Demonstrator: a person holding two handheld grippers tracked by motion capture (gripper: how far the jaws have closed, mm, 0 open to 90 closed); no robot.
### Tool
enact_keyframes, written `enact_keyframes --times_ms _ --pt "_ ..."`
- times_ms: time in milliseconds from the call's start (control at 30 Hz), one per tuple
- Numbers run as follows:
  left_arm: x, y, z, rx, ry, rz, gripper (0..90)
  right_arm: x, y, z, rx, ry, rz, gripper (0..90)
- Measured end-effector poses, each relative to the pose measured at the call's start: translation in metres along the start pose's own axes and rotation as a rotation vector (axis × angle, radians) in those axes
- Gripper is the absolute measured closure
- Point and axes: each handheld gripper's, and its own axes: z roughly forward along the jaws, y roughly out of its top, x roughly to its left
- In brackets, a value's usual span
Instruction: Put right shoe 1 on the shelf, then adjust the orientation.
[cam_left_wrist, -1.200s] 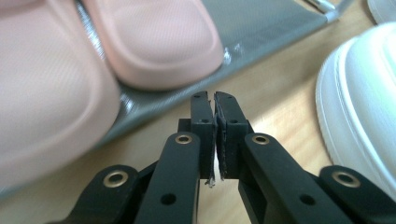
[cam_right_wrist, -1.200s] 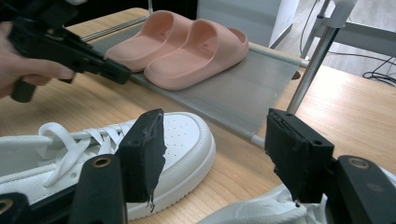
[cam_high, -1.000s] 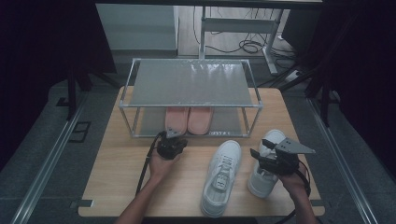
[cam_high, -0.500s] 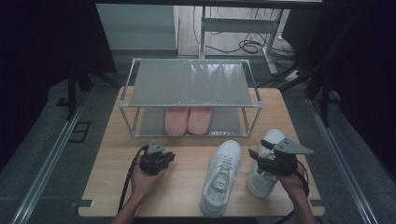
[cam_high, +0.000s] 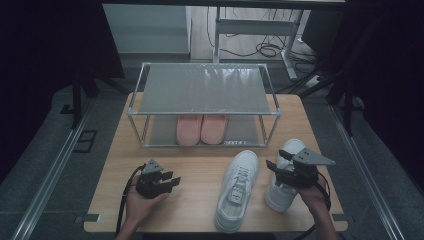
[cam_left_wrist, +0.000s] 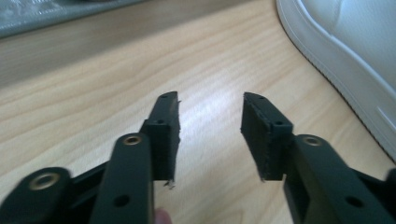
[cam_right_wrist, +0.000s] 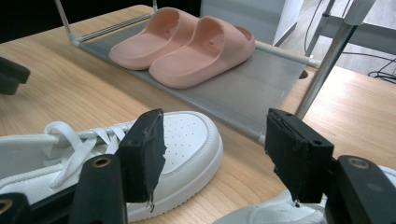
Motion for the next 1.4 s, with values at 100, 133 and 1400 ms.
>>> enact_keyframes --times_ms 100,133,1400 --pt "0.006 -0.002 -0.004 -0.005 0.009 -0.014 51.1 -0.001 0.000 -0.001 -0.001 -0.001 0.000 38.9" --pt "0.007 -0.002 -0.005 -0.012 0.020 -0.028 49.2 0.000 0.000 -0.001 -0.001 -0.001 0.000 38.9" --pt "0.009 -0.005 -0.007 -0.014 0.007 -0.090 44.4 0.065 0.014 0.015 0.075 0.209 -0.126 90.0"
